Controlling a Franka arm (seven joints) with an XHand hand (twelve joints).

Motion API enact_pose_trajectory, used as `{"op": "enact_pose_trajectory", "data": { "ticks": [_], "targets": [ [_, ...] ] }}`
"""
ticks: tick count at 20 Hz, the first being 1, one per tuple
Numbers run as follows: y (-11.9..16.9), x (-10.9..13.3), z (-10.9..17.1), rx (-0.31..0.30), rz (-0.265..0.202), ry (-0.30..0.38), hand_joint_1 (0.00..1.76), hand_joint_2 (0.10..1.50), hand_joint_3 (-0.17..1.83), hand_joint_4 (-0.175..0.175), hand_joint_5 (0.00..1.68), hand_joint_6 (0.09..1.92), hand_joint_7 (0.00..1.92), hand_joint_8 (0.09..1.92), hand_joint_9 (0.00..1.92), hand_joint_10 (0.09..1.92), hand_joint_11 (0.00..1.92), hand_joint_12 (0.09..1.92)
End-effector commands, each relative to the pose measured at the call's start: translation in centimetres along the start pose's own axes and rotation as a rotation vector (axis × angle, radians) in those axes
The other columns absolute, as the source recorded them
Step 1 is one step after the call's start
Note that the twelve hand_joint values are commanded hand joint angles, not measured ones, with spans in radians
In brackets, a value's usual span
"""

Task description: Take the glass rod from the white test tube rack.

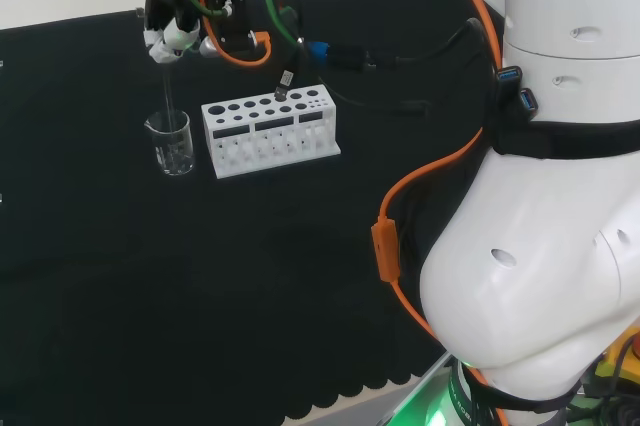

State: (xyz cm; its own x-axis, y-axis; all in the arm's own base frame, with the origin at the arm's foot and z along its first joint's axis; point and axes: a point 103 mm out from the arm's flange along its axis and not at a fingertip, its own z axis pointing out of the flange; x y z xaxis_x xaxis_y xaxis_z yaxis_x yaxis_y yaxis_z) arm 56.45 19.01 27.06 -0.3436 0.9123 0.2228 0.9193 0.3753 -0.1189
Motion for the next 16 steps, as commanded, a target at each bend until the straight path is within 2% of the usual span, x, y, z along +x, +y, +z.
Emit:
{"op": "enact_pose_trajectory", "data": {
  "ticks": [1,16],
  "targets": [
    [-0.12,-0.05,-0.19,-0.002,-0.004,-0.002,1.32,0.95,0.08,-0.175,1.18,0.42,1.39,0.57,1.76,0.37,1.57,0.64],
    [-0.04,0.01,-0.14,-0.001,0.0,0.005,1.32,0.96,0.07,-0.175,1.18,0.42,1.39,0.57,1.76,0.37,1.57,0.64]
  ]
}}
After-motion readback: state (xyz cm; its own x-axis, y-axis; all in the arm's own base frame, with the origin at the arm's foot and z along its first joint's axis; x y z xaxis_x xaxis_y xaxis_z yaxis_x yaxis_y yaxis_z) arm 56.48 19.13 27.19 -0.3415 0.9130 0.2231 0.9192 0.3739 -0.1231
